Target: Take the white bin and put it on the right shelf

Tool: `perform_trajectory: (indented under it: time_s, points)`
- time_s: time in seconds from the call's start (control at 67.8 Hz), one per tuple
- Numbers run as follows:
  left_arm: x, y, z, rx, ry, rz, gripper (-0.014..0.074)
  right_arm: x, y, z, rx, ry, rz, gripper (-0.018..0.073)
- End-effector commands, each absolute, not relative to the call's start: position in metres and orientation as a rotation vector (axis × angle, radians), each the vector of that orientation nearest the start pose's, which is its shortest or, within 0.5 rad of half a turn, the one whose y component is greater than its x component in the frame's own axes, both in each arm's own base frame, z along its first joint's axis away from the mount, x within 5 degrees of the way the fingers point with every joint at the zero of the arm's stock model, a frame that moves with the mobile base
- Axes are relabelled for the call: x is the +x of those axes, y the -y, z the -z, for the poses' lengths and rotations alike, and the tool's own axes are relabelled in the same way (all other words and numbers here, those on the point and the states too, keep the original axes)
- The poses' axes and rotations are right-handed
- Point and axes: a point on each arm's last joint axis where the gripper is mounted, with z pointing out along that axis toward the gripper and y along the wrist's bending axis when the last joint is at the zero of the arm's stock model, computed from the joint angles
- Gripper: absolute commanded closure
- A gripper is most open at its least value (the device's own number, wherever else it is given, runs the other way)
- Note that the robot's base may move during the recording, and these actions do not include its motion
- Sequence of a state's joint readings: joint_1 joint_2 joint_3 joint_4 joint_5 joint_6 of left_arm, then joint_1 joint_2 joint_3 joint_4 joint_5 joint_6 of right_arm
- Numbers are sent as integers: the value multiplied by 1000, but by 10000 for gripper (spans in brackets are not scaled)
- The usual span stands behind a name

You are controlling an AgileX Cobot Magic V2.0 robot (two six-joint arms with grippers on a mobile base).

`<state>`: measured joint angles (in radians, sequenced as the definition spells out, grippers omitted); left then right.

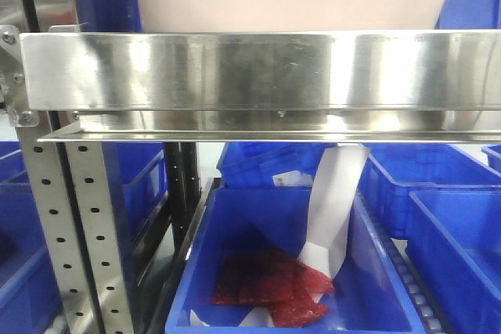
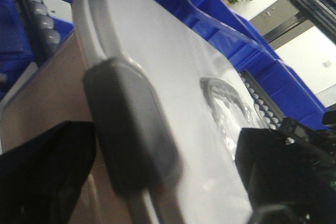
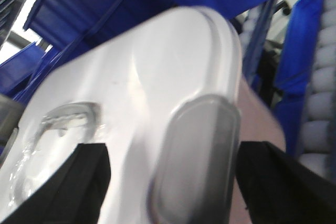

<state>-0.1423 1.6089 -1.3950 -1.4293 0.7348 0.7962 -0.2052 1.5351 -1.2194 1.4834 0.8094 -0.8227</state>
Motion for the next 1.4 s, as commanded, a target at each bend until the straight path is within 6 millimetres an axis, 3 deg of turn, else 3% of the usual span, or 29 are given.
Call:
perform_trajectory:
  time_s: [0.0, 0.207, 0.325, 0.369, 0.487, 0.546, 0.649, 0.782, 0.856, 0.988, 1.18, 1.298, 1.387]
  points:
    - [342, 112, -409, 135, -1805, 1175, 147, 336, 12, -382, 215, -1793, -1025, -34]
    - [344, 110, -408, 132, -1813, 1129, 157, 333, 25, -382, 219, -1789, -1031, -34]
    - [344, 110, -408, 132, -1813, 1129, 273, 332, 24, -382, 211, -1791, -1041, 5]
    - [344, 110, -407, 135, -1815, 1125, 330, 332, 23, -382, 205, -1793, -1046, 78]
    - [343, 110, -407, 141, -1817, 1128, 519, 331, 23, -382, 195, -1795, -1057, 405]
    - [343, 110, -407, 141, -1817, 1128, 607, 332, 23, -382, 201, -1793, -1052, 522]
    - [343, 111, -408, 138, -1814, 1136, 728, 333, 24, -383, 222, -1776, -1055, 505]
    - [345, 109, -408, 111, -1807, 1111, 720, 329, 19, -386, 172, -1773, -1131, 503]
    - [342, 104, -418, 76, -1770, 1067, 714, 325, 18, -390, 158, -1776, -1096, 503]
    - [317, 89, -448, 82, -1690, 854, 715, 300, 26, -417, 156, -1741, -752, 503]
    - [275, 64, -491, 138, -1529, 493, 715, 248, 33, -464, 100, -1594, -319, 503]
    - [260, 56, -496, 197, -1487, 331, 715, 217, 34, -485, 97, -1483, -150, 503]
    - [249, 52, -492, 184, -1474, 296, 715, 194, 33, -488, 134, -1414, -102, 503]
